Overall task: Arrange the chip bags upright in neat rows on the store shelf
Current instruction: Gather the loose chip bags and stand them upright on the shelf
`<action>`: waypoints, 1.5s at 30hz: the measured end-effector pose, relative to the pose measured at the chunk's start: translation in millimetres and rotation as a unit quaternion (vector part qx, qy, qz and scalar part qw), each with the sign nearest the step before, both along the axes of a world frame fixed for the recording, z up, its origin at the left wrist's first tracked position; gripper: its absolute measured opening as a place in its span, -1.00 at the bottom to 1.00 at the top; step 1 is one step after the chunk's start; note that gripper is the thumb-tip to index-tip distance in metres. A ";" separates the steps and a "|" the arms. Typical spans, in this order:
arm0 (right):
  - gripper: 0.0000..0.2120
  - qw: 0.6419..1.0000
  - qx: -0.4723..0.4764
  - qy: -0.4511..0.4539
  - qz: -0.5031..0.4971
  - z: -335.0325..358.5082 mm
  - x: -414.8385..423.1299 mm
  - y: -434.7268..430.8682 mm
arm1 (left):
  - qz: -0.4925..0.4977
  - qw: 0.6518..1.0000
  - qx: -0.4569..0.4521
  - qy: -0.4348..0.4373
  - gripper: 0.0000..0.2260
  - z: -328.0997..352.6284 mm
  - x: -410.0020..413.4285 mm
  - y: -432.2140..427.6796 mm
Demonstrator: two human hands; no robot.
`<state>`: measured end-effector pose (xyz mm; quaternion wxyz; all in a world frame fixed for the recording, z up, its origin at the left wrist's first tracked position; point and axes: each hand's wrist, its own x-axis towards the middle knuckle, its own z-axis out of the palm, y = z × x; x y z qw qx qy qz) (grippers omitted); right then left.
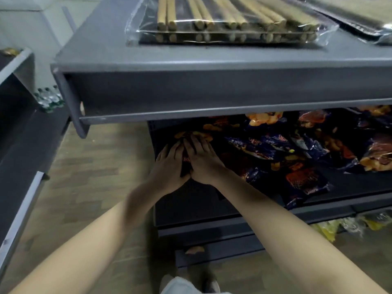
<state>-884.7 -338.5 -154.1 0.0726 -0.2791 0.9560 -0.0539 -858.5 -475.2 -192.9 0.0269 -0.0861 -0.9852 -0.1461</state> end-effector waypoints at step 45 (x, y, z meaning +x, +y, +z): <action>-0.46 0.911 -0.342 -0.228 -0.028 39.6 -10.0 11.1 | 0.061 0.977 0.043 -0.200 -0.50 139.6 -14.0 -26.8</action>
